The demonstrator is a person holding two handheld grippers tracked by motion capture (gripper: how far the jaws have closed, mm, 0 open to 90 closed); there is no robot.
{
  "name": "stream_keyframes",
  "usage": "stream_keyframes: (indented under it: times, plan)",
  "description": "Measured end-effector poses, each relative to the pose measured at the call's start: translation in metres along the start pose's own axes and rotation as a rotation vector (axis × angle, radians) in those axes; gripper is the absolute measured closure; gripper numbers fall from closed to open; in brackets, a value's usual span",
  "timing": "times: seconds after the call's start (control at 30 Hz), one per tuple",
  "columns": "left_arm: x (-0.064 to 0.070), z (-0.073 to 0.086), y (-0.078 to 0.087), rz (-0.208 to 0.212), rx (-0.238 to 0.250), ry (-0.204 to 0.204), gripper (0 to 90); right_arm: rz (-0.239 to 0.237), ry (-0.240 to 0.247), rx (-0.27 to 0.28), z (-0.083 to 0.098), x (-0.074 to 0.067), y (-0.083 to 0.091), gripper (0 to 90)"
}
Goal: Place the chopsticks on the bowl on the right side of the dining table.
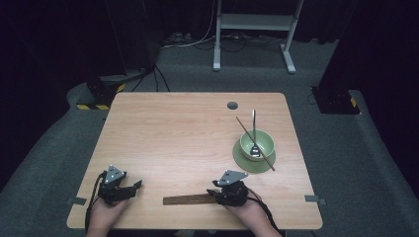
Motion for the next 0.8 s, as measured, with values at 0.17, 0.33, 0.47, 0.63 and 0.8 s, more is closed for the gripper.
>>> stream_keyframes:
  times: [0.17, 0.33, 0.47, 0.63, 0.8]
  plan:
    - [0.0000, 0.0000, 0.0000, 0.000, 0.000, 0.000, 26.0, -0.010, 0.004, -0.016, 0.0019, -0.0010, -0.0011, 60.7]
    - [0.0000, 0.0000, 0.0000, 0.000, 0.000, 0.000, 26.0, -0.015, -0.001, -0.032, 0.0044, -0.0014, -0.0025, 61.7]
    - [0.0000, 0.0000, 0.0000, 0.000, 0.000, 0.000, 26.0, -0.016, -0.002, -0.039, 0.0057, -0.0001, -0.0030, 62.3]
    - [0.0000, 0.0000, 0.0000, 0.000, 0.000, -0.001, 26.0, -0.019, -0.006, -0.048, 0.0071, 0.0004, -0.0033, 63.0]
    - [0.0001, 0.0000, 0.0001, 0.000, 0.000, -0.002, 26.1, -0.018, 0.000, -0.055, 0.0080, 0.0009, -0.0039, 64.3]
Point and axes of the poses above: each handheld gripper's, and its own axes: y roughly backward along the jaws, z roughly out of its underside, x roughly to its right, the point moved 10 cm from there along -y, roughly forward along the jaws, and after that the axes turned 2 degrees about z, right-handed, at the moved point
